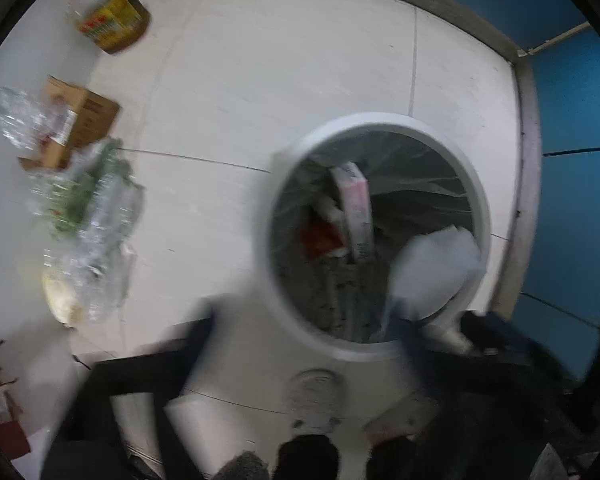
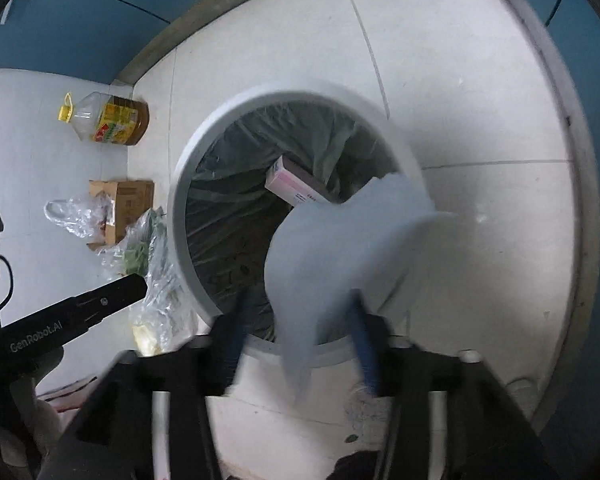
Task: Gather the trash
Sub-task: 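Carry the red wrapper and tissue to the bin and open both tools, then grasp the clear plastic bag with the left tool while the right tool grasps the green stalk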
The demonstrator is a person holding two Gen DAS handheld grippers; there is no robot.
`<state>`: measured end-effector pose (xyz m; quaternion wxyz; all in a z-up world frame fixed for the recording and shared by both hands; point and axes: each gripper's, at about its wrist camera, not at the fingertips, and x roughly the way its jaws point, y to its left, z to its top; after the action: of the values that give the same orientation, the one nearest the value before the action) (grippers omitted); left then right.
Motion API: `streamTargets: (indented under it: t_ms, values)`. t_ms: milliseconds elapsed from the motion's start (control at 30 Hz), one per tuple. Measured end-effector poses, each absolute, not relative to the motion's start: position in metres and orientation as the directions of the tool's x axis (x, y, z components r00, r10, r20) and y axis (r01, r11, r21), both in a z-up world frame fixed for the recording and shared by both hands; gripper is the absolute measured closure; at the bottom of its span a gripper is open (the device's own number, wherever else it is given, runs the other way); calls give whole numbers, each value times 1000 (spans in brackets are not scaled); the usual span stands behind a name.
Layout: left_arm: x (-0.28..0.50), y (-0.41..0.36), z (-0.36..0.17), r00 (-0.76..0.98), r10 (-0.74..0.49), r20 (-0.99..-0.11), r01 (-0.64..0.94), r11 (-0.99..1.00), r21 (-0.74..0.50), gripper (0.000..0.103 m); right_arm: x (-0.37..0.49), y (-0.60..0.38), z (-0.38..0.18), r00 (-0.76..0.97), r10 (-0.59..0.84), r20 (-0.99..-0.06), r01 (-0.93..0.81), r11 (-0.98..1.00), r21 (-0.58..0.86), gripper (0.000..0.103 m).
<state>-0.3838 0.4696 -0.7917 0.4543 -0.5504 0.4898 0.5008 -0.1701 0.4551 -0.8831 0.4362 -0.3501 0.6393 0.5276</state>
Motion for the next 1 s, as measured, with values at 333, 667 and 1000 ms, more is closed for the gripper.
streamTargets:
  t_ms: [333, 667, 1000]
  values:
    - [-381, 420, -657, -111, 106, -988, -991, -89, 102, 0, -168, 422, -743, -25, 103, -994, -996, 86, 33, 0]
    - [-363, 366, -467, -75, 255, -964, -995, -76, 58, 0, -148, 364, -530, -2, 252, -968, -997, 76, 22, 0]
    - [-352, 308, -325, -46, 340, -939, -999, -30, 38, 0, -138, 295, -353, -29, 368, -929, -995, 80, 63, 0]
